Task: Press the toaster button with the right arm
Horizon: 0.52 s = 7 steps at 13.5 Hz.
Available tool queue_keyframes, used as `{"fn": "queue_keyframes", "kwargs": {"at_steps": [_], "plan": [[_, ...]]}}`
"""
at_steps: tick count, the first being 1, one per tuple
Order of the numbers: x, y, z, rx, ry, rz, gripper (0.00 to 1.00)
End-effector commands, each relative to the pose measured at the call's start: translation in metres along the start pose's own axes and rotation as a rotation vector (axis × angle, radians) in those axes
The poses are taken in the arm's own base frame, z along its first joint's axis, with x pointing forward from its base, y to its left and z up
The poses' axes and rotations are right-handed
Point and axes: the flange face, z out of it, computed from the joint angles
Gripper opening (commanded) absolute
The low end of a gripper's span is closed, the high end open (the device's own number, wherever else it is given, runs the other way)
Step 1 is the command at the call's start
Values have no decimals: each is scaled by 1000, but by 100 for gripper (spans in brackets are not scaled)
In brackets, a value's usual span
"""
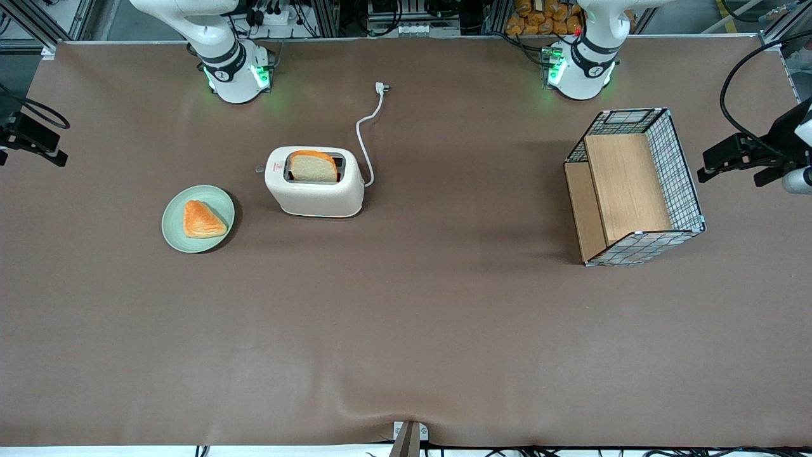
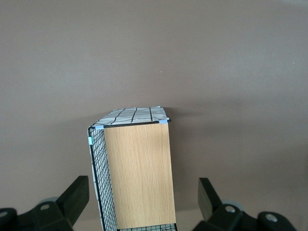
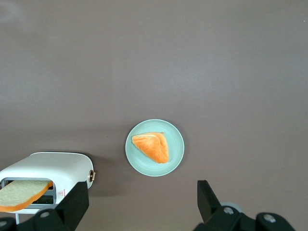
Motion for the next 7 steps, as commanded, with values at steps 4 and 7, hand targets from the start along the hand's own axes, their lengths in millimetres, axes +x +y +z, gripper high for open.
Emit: {"fn": "queue_keyframes", "kwargs": {"at_steps": [4, 7], "plan": [[7, -2, 4, 13, -11, -1, 100], [7, -3, 15, 13, -45, 2, 100]]}}
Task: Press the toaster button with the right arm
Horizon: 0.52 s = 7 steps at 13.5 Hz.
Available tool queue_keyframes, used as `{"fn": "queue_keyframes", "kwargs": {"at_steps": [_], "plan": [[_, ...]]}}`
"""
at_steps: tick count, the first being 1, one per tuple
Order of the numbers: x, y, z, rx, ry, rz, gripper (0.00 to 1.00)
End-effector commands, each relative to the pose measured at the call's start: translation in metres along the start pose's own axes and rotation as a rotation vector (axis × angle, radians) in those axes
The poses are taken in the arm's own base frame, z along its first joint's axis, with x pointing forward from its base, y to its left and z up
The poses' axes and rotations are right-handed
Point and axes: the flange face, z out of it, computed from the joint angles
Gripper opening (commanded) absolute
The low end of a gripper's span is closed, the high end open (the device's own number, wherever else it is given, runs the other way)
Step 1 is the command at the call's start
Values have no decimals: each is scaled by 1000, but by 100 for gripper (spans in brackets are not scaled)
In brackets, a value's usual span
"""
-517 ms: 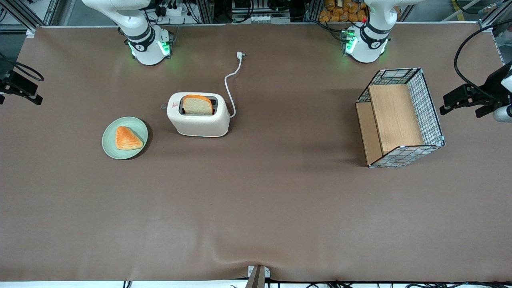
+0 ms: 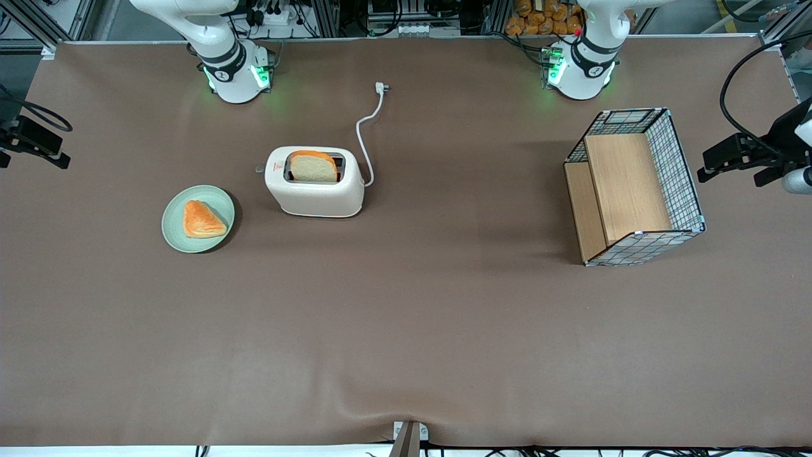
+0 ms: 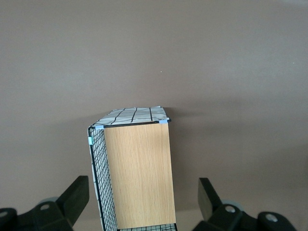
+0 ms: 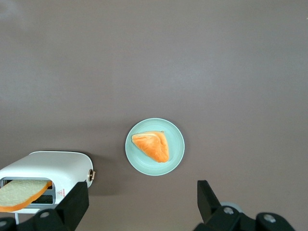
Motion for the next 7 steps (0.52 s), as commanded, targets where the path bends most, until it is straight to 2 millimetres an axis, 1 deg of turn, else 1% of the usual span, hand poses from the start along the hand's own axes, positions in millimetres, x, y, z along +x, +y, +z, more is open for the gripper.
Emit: {"fn": "queue_keyframes", "kwargs": {"at_steps": [1, 3, 5, 7], "plan": [[2, -3, 12, 15, -38, 3, 100], [1, -5, 22, 16, -65, 0, 100], [-1, -6, 44, 38, -111, 4, 100], [-3, -5, 61, 75, -141, 12, 100]]}}
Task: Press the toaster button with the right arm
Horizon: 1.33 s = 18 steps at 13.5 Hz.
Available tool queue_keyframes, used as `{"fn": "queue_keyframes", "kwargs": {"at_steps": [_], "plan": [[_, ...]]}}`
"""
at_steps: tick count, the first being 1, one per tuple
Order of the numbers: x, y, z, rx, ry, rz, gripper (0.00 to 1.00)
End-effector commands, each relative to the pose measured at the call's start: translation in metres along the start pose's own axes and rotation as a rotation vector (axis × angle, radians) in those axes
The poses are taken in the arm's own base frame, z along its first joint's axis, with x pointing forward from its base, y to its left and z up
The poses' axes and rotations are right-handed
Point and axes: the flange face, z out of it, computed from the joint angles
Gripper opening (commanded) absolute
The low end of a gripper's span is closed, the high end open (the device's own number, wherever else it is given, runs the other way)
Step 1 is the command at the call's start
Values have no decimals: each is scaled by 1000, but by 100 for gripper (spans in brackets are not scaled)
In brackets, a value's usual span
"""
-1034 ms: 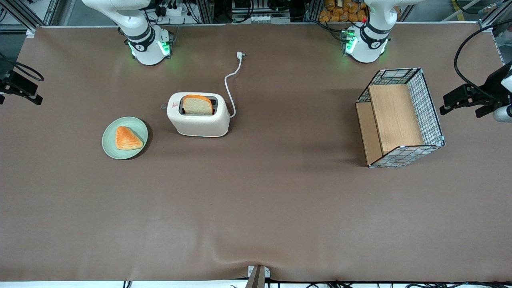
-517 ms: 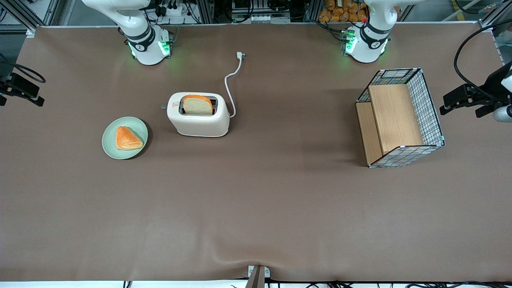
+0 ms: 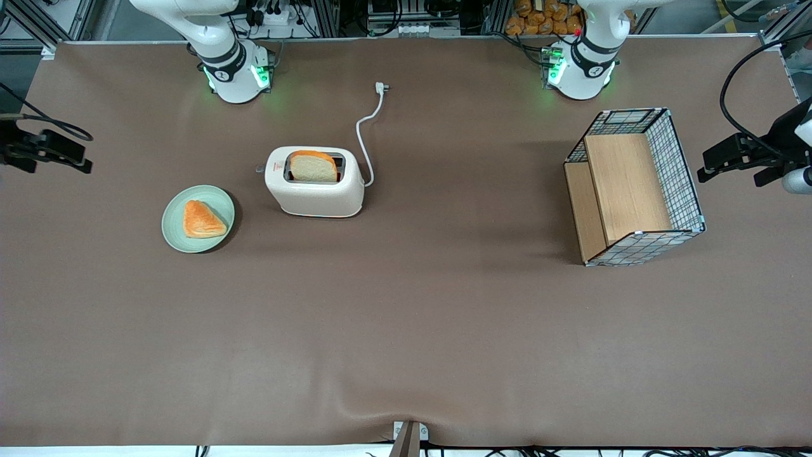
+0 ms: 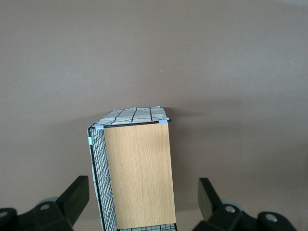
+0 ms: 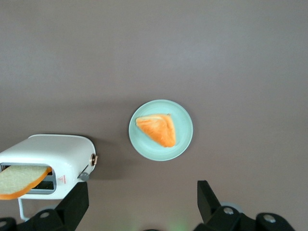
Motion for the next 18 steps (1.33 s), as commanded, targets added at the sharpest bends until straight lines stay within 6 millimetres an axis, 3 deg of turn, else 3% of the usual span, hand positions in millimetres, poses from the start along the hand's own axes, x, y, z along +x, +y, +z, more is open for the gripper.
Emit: {"fn": "queue_keyframes", "kwargs": {"at_steps": [1, 2, 6, 9, 12, 16, 18], "plan": [[-3, 3, 23, 55, -41, 19, 100], [-3, 4, 35, 77, -59, 25, 91], [-14, -4, 93, 130, -100, 33, 28], [-25, -7, 135, 209, -135, 62, 0], [-29, -13, 158, 239, -160, 72, 0], [-57, -31, 193, 300, -115, 92, 0], [-62, -36, 207, 315, -134, 100, 0]]}}
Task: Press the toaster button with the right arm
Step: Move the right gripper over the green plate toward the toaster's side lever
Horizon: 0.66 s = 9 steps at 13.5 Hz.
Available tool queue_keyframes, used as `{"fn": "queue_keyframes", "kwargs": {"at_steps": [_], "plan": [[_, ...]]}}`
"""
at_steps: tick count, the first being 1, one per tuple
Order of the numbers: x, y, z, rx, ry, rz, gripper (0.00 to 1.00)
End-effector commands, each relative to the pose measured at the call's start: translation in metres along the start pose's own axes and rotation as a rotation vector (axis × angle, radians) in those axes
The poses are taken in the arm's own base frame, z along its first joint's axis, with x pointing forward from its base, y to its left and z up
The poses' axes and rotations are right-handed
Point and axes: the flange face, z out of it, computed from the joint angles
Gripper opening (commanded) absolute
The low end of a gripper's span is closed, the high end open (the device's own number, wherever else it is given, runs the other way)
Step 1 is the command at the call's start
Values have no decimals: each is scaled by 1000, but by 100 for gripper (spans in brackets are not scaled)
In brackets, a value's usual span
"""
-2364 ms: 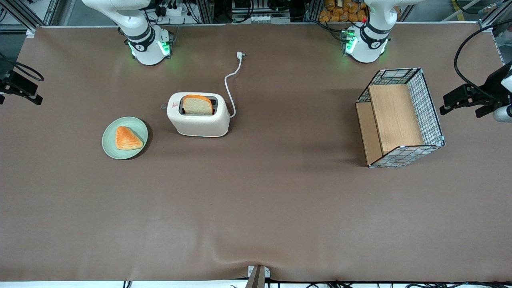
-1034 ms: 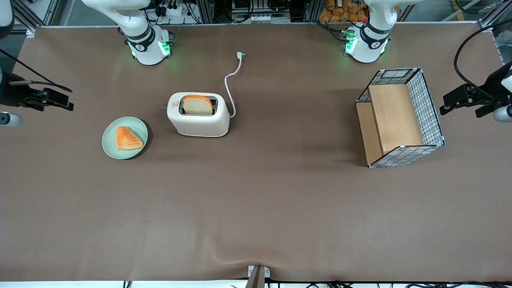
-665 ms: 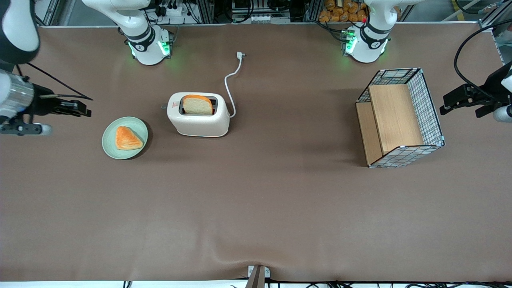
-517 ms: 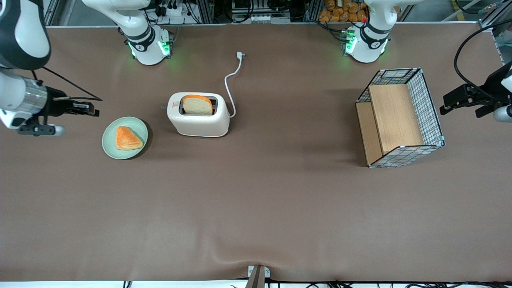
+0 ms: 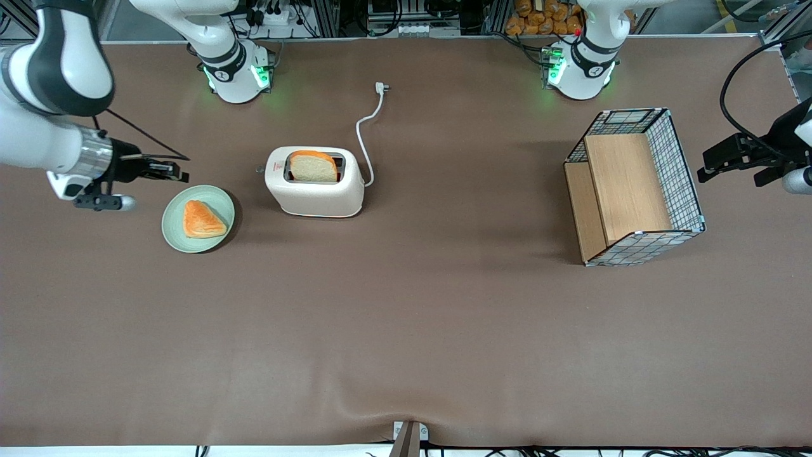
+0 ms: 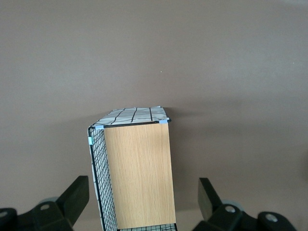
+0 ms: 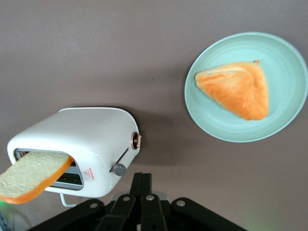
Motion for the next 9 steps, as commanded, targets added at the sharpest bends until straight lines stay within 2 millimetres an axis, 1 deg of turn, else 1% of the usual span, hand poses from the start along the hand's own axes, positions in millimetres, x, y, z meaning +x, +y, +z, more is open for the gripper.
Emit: {"fn": "queue_keyframes", "kwargs": {"at_steps": [1, 5, 7, 9], "plan": [[-20, -1, 21, 58, 9, 26, 0], [-28, 2, 59, 95, -14, 61, 0], [-33, -3, 77, 105, -28, 65, 0], [-37, -2, 89, 126, -27, 84, 0]]}}
